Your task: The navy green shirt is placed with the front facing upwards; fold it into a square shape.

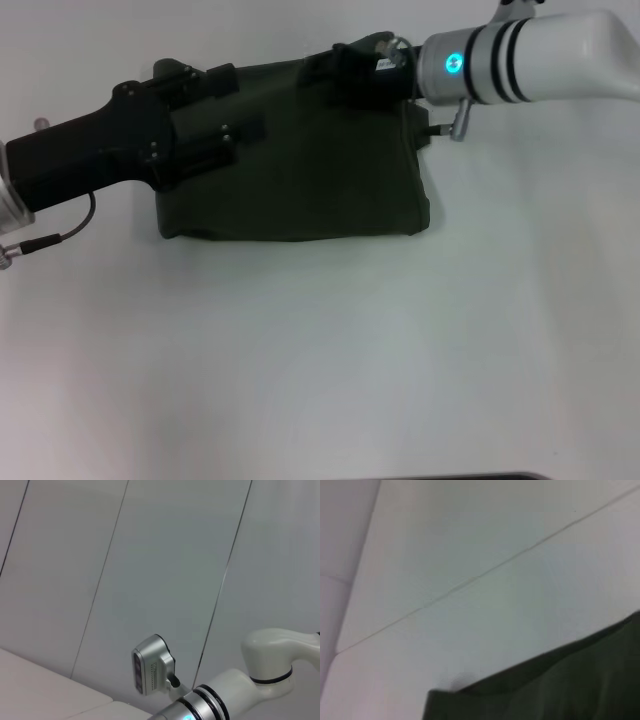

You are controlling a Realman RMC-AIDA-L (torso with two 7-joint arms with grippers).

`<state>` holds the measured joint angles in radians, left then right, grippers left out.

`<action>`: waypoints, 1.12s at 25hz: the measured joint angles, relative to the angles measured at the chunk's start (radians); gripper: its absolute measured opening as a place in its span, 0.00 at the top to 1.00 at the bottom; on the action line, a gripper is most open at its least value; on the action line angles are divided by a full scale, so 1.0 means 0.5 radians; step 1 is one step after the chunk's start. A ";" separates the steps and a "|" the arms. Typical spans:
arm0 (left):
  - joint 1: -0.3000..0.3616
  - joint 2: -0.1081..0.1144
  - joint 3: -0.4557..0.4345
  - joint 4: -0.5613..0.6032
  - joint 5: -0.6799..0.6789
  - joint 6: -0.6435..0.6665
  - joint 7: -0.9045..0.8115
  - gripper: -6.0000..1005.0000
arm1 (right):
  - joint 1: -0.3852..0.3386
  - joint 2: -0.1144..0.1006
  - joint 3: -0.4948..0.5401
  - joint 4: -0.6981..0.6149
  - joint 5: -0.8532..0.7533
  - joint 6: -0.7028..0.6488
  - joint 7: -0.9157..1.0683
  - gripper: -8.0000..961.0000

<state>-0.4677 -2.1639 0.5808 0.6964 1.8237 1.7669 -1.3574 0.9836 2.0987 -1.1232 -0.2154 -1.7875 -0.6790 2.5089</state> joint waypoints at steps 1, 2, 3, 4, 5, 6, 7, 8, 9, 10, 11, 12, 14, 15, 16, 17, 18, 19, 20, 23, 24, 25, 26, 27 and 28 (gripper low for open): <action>0.000 0.000 0.000 0.000 0.000 -0.001 0.000 0.30 | -0.014 -0.007 -0.005 -0.017 -0.001 0.014 0.002 0.44; 0.000 0.000 -0.001 0.000 0.000 -0.002 0.000 0.30 | -0.035 -0.018 -0.006 -0.039 -0.003 0.027 0.007 0.44; 0.000 -0.001 0.000 -0.002 0.000 -0.007 0.000 0.30 | -0.059 -0.028 -0.010 -0.075 -0.006 0.045 0.008 0.44; 0.000 -0.001 0.000 -0.003 0.000 -0.011 0.000 0.30 | -0.081 -0.038 -0.014 -0.109 -0.011 0.069 0.009 0.44; -0.001 -0.001 0.001 -0.004 0.000 -0.013 0.000 0.30 | -0.098 -0.047 -0.018 -0.141 -0.022 0.098 0.009 0.44; -0.003 -0.001 0.001 -0.006 0.000 -0.014 0.000 0.30 | -0.109 -0.057 -0.019 -0.162 -0.042 0.137 0.009 0.44; -0.005 -0.001 0.001 -0.006 0.000 -0.014 0.000 0.30 | -0.116 -0.071 -0.019 -0.177 -0.073 0.193 0.010 0.44; -0.006 -0.001 0.000 -0.006 0.000 -0.015 -0.001 0.30 | -0.118 -0.084 -0.017 -0.181 -0.096 0.246 0.010 0.44; -0.007 -0.001 0.000 -0.006 0.000 -0.015 0.000 0.29 | -0.119 -0.096 -0.016 -0.186 -0.115 0.290 0.007 0.44; -0.008 -0.001 0.000 -0.006 0.000 -0.015 0.000 0.29 | -0.121 -0.110 -0.016 -0.197 -0.128 0.342 0.001 0.44; -0.009 -0.001 0.000 -0.006 0.000 -0.015 -0.001 0.29 | -0.128 -0.125 -0.016 -0.214 -0.140 0.356 -0.002 0.44; -0.010 -0.001 -0.001 -0.006 0.001 -0.015 -0.003 0.29 | -0.137 -0.138 -0.016 -0.236 -0.150 0.353 -0.005 0.44; -0.010 -0.001 -0.001 0.002 0.001 -0.014 -0.025 0.29 | -0.194 -0.158 -0.015 -0.333 -0.157 0.223 -0.019 0.44; -0.008 0.000 -0.001 0.006 0.001 -0.013 -0.035 0.29 | -0.240 -0.156 -0.014 -0.424 -0.157 0.111 -0.050 0.44; -0.002 0.005 0.002 0.012 0.006 -0.008 -0.062 0.29 | -0.309 -0.140 -0.011 -0.539 -0.149 -0.009 -0.116 0.44; 0.004 0.008 0.005 0.014 0.013 -0.002 -0.090 0.29 | -0.374 -0.119 -0.008 -0.637 -0.135 -0.116 -0.204 0.44; 0.017 0.017 0.008 0.016 0.026 0.005 -0.125 0.29 | -0.460 -0.083 -0.004 -0.755 -0.113 -0.248 -0.334 0.44; 0.035 0.026 0.011 0.019 0.043 0.015 -0.155 0.30 | -0.550 -0.048 -0.004 -0.850 -0.056 -0.377 -0.529 0.44; 0.057 0.036 0.013 0.022 0.056 0.022 -0.177 0.30 | -0.643 -0.017 -0.012 -0.930 0.018 -0.499 -0.745 0.44; 0.146 0.067 0.015 0.081 0.079 0.084 -0.189 0.30 | -0.912 0.005 -0.151 -0.939 0.436 -0.952 -1.637 0.44; 0.169 0.079 0.016 0.102 0.105 0.110 -0.193 0.30 | -0.975 0.002 -0.190 -0.894 0.563 -1.097 -1.933 0.44; 0.186 0.088 0.016 0.115 0.130 0.129 -0.195 0.30 | -1.037 -0.002 -0.219 -0.837 0.667 -1.235 -2.233 0.43; 0.190 0.101 0.021 0.121 0.215 0.157 -0.195 0.30 | -1.095 -0.002 -0.237 -0.763 0.742 -1.369 -2.556 0.43; 0.189 0.105 0.027 0.118 0.293 0.172 -0.188 0.30 | -1.137 -0.003 -0.239 -0.698 0.766 -1.449 -2.824 0.43; 0.186 0.103 0.038 0.108 0.376 0.182 -0.173 0.30 | -1.181 -0.002 -0.242 -0.632 0.782 -1.531 -3.107 0.43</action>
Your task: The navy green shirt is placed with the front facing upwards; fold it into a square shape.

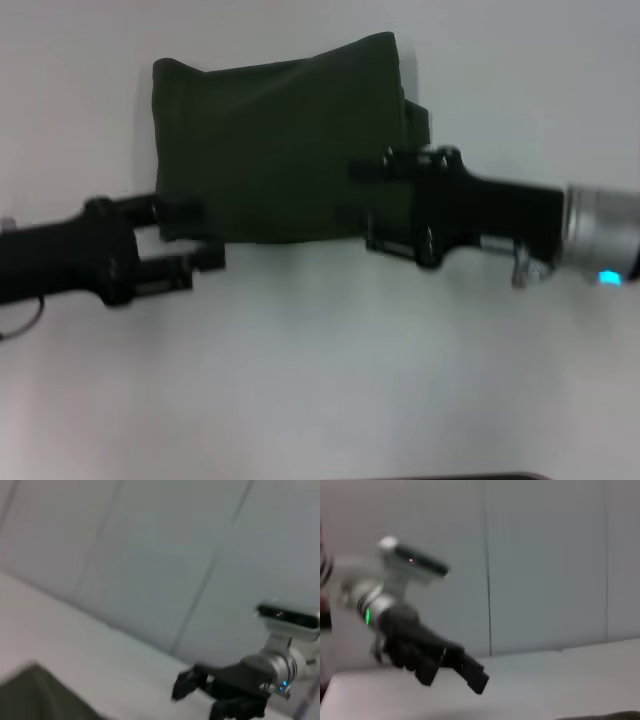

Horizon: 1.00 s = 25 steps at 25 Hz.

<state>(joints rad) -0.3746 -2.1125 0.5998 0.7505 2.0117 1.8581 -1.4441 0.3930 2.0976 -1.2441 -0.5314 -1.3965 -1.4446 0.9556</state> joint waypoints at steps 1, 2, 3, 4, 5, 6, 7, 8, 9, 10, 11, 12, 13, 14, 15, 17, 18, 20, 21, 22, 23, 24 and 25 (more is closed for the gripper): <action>0.005 -0.018 0.015 -0.021 0.057 -0.005 0.063 0.30 | -0.045 0.002 0.000 0.062 0.000 -0.027 -0.245 0.43; 0.014 -0.038 0.024 -0.040 0.092 -0.022 0.137 0.30 | -0.075 0.005 0.000 0.108 0.000 -0.018 -0.398 0.43; 0.036 -0.069 0.033 -0.064 0.112 -0.048 0.248 0.30 | -0.100 0.008 -0.001 0.165 0.001 0.002 -0.528 0.43; 0.058 -0.093 0.035 -0.094 0.110 -0.091 0.369 0.30 | -0.109 0.011 0.000 0.226 0.005 0.021 -0.605 0.43; 0.081 -0.113 0.034 -0.146 0.096 -0.135 0.487 0.30 | -0.114 0.014 0.005 0.304 0.013 0.042 -0.672 0.43; 0.089 -0.116 0.031 -0.192 0.078 -0.162 0.559 0.30 | -0.108 0.014 0.014 0.386 0.028 0.055 -0.720 0.43; 0.095 -0.115 0.021 -0.256 0.062 -0.184 0.627 0.30 | -0.102 0.014 0.019 0.433 0.043 0.061 -0.735 0.43; 0.095 -0.107 0.003 -0.326 0.044 -0.202 0.698 0.30 | -0.095 0.012 0.026 0.485 0.062 0.066 -0.747 0.43; 0.095 -0.104 -0.015 -0.360 0.041 -0.216 0.730 0.30 | -0.089 0.009 0.030 0.518 0.080 0.066 -0.738 0.44; 0.099 -0.102 -0.031 -0.382 0.039 -0.231 0.766 0.30 | -0.085 0.007 0.030 0.532 0.087 0.062 -0.714 0.44; 0.103 -0.101 -0.040 -0.387 0.039 -0.240 0.798 0.30 | -0.080 0.005 0.027 0.536 0.088 0.057 -0.688 0.44; 0.109 -0.101 -0.041 -0.388 0.040 -0.243 0.834 0.30 | -0.075 0.003 0.019 0.532 0.086 0.049 -0.649 0.44; 0.121 -0.101 -0.041 -0.389 0.040 -0.245 0.898 0.30 | -0.070 0.002 0.009 0.526 0.081 0.041 -0.612 0.44; 0.135 -0.101 -0.043 -0.391 0.040 -0.244 0.941 0.30 | -0.066 0.001 -0.005 0.522 0.075 0.032 -0.577 0.44; 0.151 -0.101 -0.046 -0.393 0.040 -0.244 0.978 0.30 | -0.060 0.001 -0.013 0.522 0.073 0.023 -0.559 0.44; 0.180 -0.101 -0.056 -0.396 0.039 -0.248 1.005 0.30 | -0.047 0.000 -0.035 0.522 0.072 0.011 -0.527 0.44; 0.193 -0.101 -0.060 -0.398 0.039 -0.251 1.008 0.30 | -0.038 0.000 -0.049 0.518 0.072 0.009 -0.508 0.44; 0.219 -0.101 -0.080 -0.398 0.039 -0.252 1.016 0.30 | -0.026 0.000 -0.067 0.508 0.071 0.007 -0.474 0.44; 0.230 -0.101 -0.094 -0.397 0.039 -0.251 1.021 0.30 | -0.020 0.001 -0.071 0.503 0.071 0.007 -0.456 0.44; 0.239 -0.100 -0.118 -0.397 0.040 -0.249 1.024 0.30 | -0.015 0.000 -0.071 0.499 0.071 0.006 -0.442 0.44; 0.247 -0.099 -0.150 -0.396 0.044 -0.247 1.028 0.30 | -0.009 -0.001 -0.073 0.497 0.071 0.006 -0.431 0.44; 0.250 -0.099 -0.162 -0.397 0.047 -0.247 1.028 0.30 | -0.003 -0.003 -0.074 0.496 0.070 0.006 -0.422 0.44; 0.258 -0.097 -0.175 -0.395 0.051 -0.245 1.029 0.30 | 0.000 -0.004 -0.076 0.496 0.070 0.008 -0.419 0.44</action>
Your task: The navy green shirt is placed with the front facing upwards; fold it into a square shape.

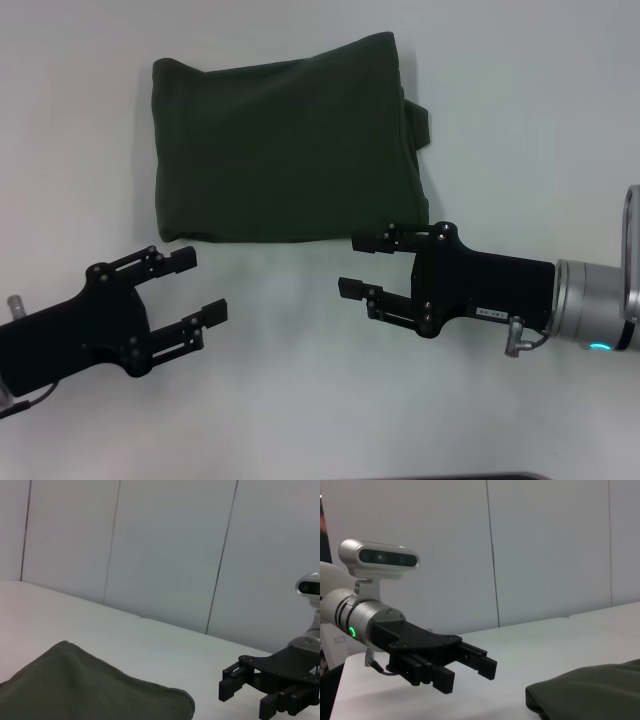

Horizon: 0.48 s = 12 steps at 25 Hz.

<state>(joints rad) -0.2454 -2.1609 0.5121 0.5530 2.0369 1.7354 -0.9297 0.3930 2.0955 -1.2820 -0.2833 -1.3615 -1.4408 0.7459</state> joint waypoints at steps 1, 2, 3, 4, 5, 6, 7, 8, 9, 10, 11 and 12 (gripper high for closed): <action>0.004 0.001 -0.003 0.002 0.001 0.001 0.000 0.30 | 0.002 -0.001 -0.002 0.000 0.000 0.004 0.002 0.44; 0.012 0.002 -0.005 0.005 0.002 0.006 0.003 0.30 | 0.001 -0.001 -0.003 0.000 0.000 0.006 0.004 0.44; 0.012 0.002 -0.004 0.005 0.003 0.008 0.007 0.30 | 0.002 0.000 -0.007 0.000 -0.001 0.009 0.005 0.44; 0.014 0.002 0.000 0.001 0.005 0.011 0.024 0.30 | 0.003 -0.001 -0.013 0.000 -0.001 0.011 0.006 0.44; 0.019 0.002 0.006 -0.008 0.009 0.013 0.056 0.30 | 0.004 0.000 -0.025 0.000 -0.003 0.012 0.006 0.44; 0.024 0.002 0.012 -0.021 0.011 0.017 0.104 0.30 | 0.008 0.000 -0.040 0.000 -0.006 0.013 0.007 0.44; 0.033 0.000 0.017 -0.041 0.015 0.022 0.156 0.30 | 0.011 0.000 -0.054 0.000 -0.011 0.013 0.007 0.44; 0.042 -0.001 0.023 -0.070 0.019 0.031 0.207 0.30 | 0.014 0.000 -0.064 0.000 -0.015 0.013 0.009 0.44; 0.047 0.000 0.031 -0.097 0.026 0.045 0.235 0.30 | 0.018 0.000 -0.073 0.000 -0.019 0.013 0.009 0.44; 0.049 0.001 0.041 -0.119 0.037 0.064 0.242 0.30 | 0.020 0.001 -0.078 0.000 -0.022 0.012 0.010 0.44; 0.054 0.003 0.050 -0.135 0.058 0.077 0.241 0.30 | 0.024 0.002 -0.079 0.000 -0.023 0.010 0.010 0.44; 0.062 0.004 0.057 -0.149 0.076 0.086 0.239 0.30 | 0.027 0.003 -0.080 0.000 -0.023 0.007 0.010 0.44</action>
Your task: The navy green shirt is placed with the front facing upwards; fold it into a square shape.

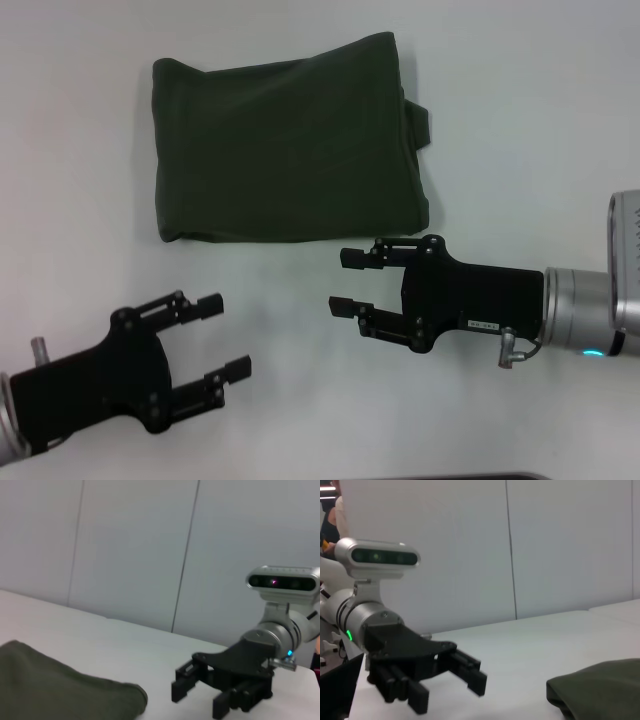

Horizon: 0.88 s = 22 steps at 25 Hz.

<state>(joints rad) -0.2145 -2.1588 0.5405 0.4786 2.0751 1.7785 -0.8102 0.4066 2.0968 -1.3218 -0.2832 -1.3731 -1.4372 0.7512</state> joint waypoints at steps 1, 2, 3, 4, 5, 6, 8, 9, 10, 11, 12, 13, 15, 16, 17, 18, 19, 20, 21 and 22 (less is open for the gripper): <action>0.008 0.000 0.000 -0.004 0.011 0.000 0.001 0.30 | 0.006 0.000 0.000 0.000 0.000 -0.003 0.000 0.44; 0.016 -0.001 -0.001 -0.006 0.014 -0.001 0.002 0.30 | 0.012 0.001 -0.001 0.000 -0.001 -0.004 0.001 0.44; 0.023 -0.003 -0.004 -0.006 0.013 -0.003 0.004 0.30 | 0.018 0.001 -0.003 0.001 -0.001 -0.004 0.001 0.44; 0.025 -0.002 -0.004 -0.006 0.013 -0.001 0.004 0.30 | 0.023 0.001 -0.008 0.001 -0.002 -0.003 0.001 0.44; 0.027 -0.002 -0.004 -0.007 0.013 0.003 0.004 0.30 | 0.028 0.000 -0.014 0.001 -0.002 0.000 0.001 0.44; 0.027 -0.001 -0.004 -0.007 0.012 0.009 0.004 0.30 | 0.031 0.000 -0.022 0.001 -0.003 0.003 0.001 0.44; 0.028 -0.001 -0.004 -0.007 0.009 0.009 0.005 0.30 | 0.035 0.000 -0.036 0.002 -0.003 0.005 0.001 0.44; 0.028 -0.001 -0.004 -0.008 0.009 0.009 0.006 0.30 | 0.035 0.000 -0.042 0.002 -0.003 0.005 0.001 0.44; 0.028 -0.001 -0.004 -0.008 0.009 0.010 0.006 0.30 | 0.035 0.000 -0.044 0.002 -0.003 0.006 0.002 0.44; 0.028 -0.001 -0.004 -0.008 0.009 0.010 0.007 0.30 | 0.035 0.000 -0.047 0.002 -0.003 0.006 0.002 0.44; 0.027 -0.001 -0.004 -0.007 0.008 0.011 0.008 0.30 | 0.035 0.000 -0.047 0.002 -0.003 0.006 0.002 0.44; 0.026 -0.001 -0.004 -0.006 0.008 0.012 0.008 0.30 | 0.035 0.000 -0.048 0.002 -0.003 0.006 0.002 0.44; 0.026 -0.002 -0.004 0.002 0.006 0.013 0.009 0.30 | 0.035 0.000 -0.049 0.004 -0.003 0.006 0.002 0.44; 0.026 -0.002 -0.004 0.004 0.006 0.013 0.009 0.30 | 0.035 0.000 -0.049 0.004 -0.003 0.006 0.002 0.44; 0.026 -0.002 -0.004 0.006 0.005 0.014 0.008 0.30 | 0.034 0.000 -0.050 0.005 -0.003 0.006 0.003 0.44; 0.025 -0.002 -0.004 0.007 0.004 0.015 0.007 0.30 | 0.032 0.000 -0.050 0.005 -0.003 0.005 0.003 0.44; 0.023 -0.002 -0.005 0.007 0.004 0.016 0.006 0.30 | 0.031 0.000 -0.050 0.005 -0.003 0.005 0.003 0.44; 0.021 -0.002 -0.004 0.007 0.004 0.016 0.005 0.30 | 0.030 0.000 -0.050 0.005 -0.003 0.003 0.003 0.44; 0.020 -0.002 -0.004 0.007 0.004 0.017 0.003 0.30 | 0.029 0.000 -0.050 0.005 -0.003 0.000 0.003 0.44; 0.019 -0.002 -0.004 0.007 0.004 0.017 0.003 0.30 | 0.028 0.000 -0.050 0.005 -0.003 -0.002 0.003 0.44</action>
<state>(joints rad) -0.2050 -2.1598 0.5384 0.4823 2.0773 1.7870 -0.8089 0.4208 2.0969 -1.3468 -0.2807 -1.3744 -1.4384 0.7528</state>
